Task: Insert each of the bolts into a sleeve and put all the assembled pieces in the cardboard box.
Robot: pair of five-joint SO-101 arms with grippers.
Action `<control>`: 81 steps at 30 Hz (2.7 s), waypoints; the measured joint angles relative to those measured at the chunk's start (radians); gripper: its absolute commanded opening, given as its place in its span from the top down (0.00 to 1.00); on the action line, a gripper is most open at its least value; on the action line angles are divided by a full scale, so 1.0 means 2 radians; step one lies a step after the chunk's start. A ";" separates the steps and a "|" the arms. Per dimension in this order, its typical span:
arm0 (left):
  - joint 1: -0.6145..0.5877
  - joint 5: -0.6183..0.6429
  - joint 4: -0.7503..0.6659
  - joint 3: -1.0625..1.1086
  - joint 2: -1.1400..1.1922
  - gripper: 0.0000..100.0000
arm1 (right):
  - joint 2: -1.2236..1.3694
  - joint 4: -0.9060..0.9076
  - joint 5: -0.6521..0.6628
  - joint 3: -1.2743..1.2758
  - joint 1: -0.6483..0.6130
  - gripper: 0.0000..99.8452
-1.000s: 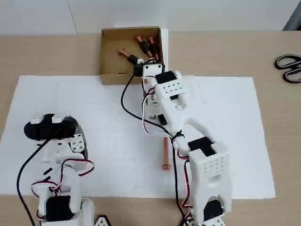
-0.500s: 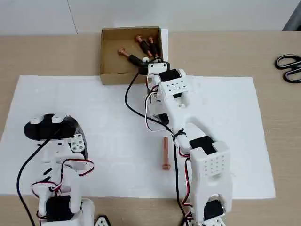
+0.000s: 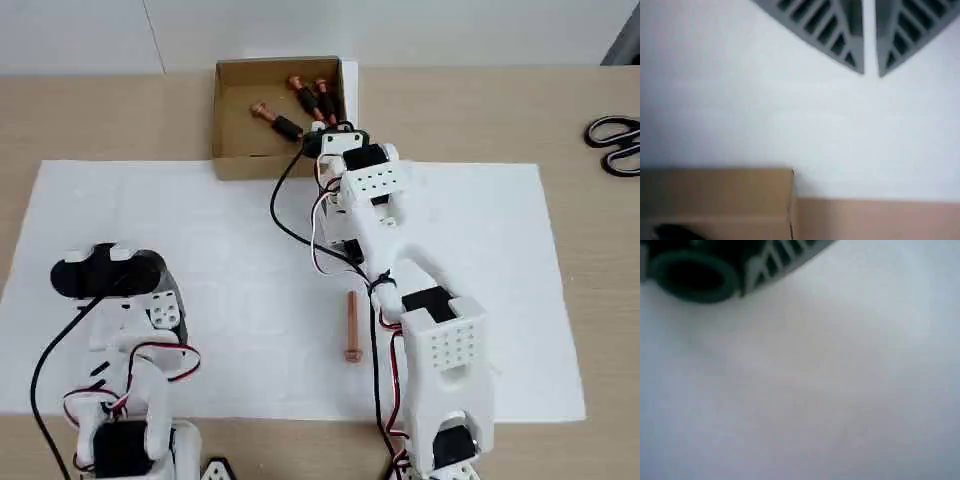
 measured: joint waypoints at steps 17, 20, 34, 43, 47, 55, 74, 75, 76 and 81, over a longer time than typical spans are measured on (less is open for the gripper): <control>0.009 0.025 0.120 -0.210 0.224 0.99 | -0.267 0.117 0.000 -0.015 0.028 0.99; 0.040 0.025 0.140 -0.275 0.327 0.99 | -0.320 0.127 0.000 -0.015 0.045 0.99; 0.168 0.025 0.198 -0.492 0.716 0.99 | -0.614 0.112 0.000 0.158 0.045 0.99; 0.175 -0.026 0.229 -0.613 0.868 0.99 | -0.951 -0.054 0.000 0.483 0.186 0.99; 0.190 -0.134 0.270 -0.674 0.898 0.99 | -1.112 -0.140 0.000 0.651 0.256 0.99; 0.299 -0.483 0.352 -0.731 0.921 0.99 | -1.198 -0.184 0.071 0.790 0.280 1.00; 0.358 -0.679 0.358 -0.734 1.017 0.99 | -1.199 -0.192 0.077 0.821 0.532 1.00; 0.360 -0.683 0.358 -0.734 1.026 0.99 | -1.202 -0.192 0.077 0.821 0.545 1.00; 0.362 -0.689 0.358 -0.734 1.032 0.99 | -1.206 -0.192 0.077 0.822 0.556 1.00; 0.377 -0.698 0.358 -0.740 1.042 0.99 | -1.221 -0.192 0.077 0.835 0.602 1.00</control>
